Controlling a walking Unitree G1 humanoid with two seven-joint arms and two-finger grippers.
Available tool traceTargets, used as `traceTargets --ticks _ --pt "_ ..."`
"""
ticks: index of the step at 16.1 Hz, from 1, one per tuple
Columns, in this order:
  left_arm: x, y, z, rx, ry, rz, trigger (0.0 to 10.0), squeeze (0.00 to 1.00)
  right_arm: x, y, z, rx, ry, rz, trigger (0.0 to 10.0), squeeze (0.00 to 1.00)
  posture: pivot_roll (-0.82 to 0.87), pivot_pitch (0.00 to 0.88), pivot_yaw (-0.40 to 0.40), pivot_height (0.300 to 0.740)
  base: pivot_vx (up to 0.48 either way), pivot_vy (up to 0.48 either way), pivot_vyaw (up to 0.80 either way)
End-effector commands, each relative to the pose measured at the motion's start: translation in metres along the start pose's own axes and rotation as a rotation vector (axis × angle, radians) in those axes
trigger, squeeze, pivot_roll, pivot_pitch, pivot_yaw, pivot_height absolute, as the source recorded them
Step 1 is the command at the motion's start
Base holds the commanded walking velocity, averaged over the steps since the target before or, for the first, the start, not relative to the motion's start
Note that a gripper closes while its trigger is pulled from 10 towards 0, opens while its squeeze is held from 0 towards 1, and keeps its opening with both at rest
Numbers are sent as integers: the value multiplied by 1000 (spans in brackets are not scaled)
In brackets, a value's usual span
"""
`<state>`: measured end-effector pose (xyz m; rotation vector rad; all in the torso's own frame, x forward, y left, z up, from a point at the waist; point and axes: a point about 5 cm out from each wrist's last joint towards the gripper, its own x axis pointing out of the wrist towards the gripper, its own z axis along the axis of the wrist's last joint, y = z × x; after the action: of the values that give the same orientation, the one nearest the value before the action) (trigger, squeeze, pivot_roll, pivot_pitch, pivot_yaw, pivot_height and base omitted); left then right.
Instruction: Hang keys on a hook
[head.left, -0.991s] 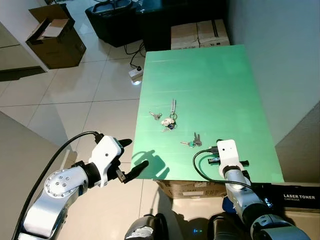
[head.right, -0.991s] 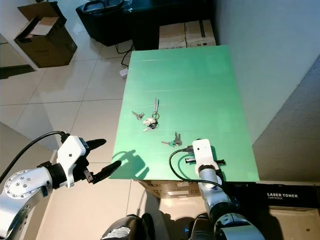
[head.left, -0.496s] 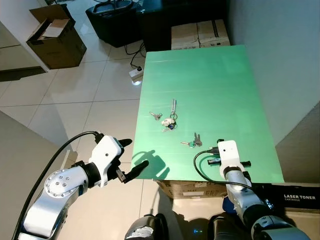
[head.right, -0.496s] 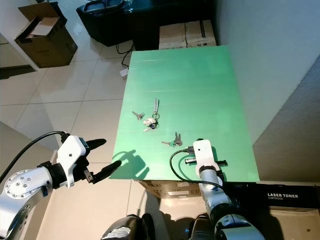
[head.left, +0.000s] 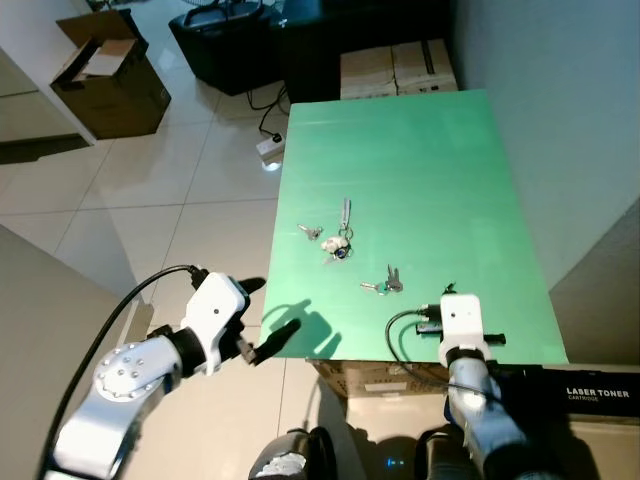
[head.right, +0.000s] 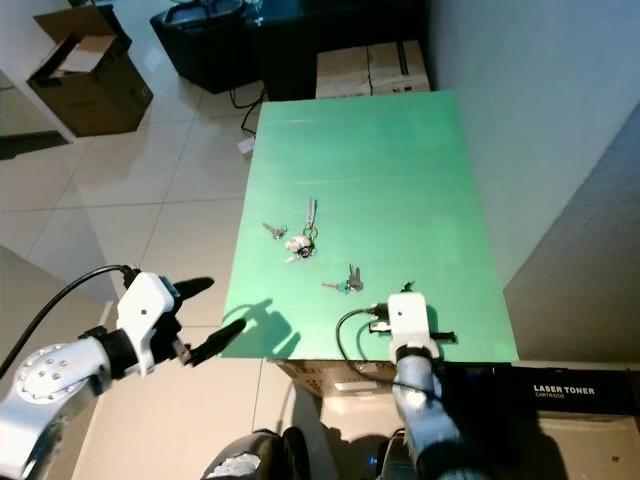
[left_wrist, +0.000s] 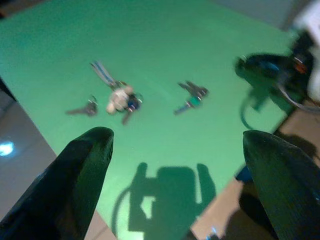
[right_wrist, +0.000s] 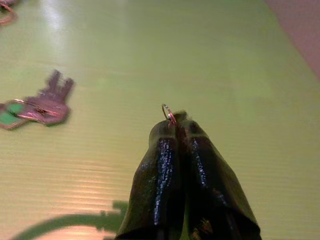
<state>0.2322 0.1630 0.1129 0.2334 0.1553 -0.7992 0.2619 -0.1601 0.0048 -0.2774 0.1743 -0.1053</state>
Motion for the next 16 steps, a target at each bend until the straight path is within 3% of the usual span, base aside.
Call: traceTargets --ticks 1,6,13,16 --pt "-2 5 -2 16 8 40 10000 0 -5 8 2 1 -16 16 0 0 47 175 203 740 0 0 0" --pt "9 11 5 21 -61 143 10000 0 -11 1 6 -50 -58 -38 0 0 27 178 195 740 0 0 0" --pt "8 25 10 -5 -141 325 10000 0 -15 -19 44 -164 -327 -150 0 0 7 181 175 740 0 0 0" --pt "7 28 13 -26 -181 388 10000 0 -18 -26 62 -156 -413 -167 0 0 -19 170 159 740 0 0 0"
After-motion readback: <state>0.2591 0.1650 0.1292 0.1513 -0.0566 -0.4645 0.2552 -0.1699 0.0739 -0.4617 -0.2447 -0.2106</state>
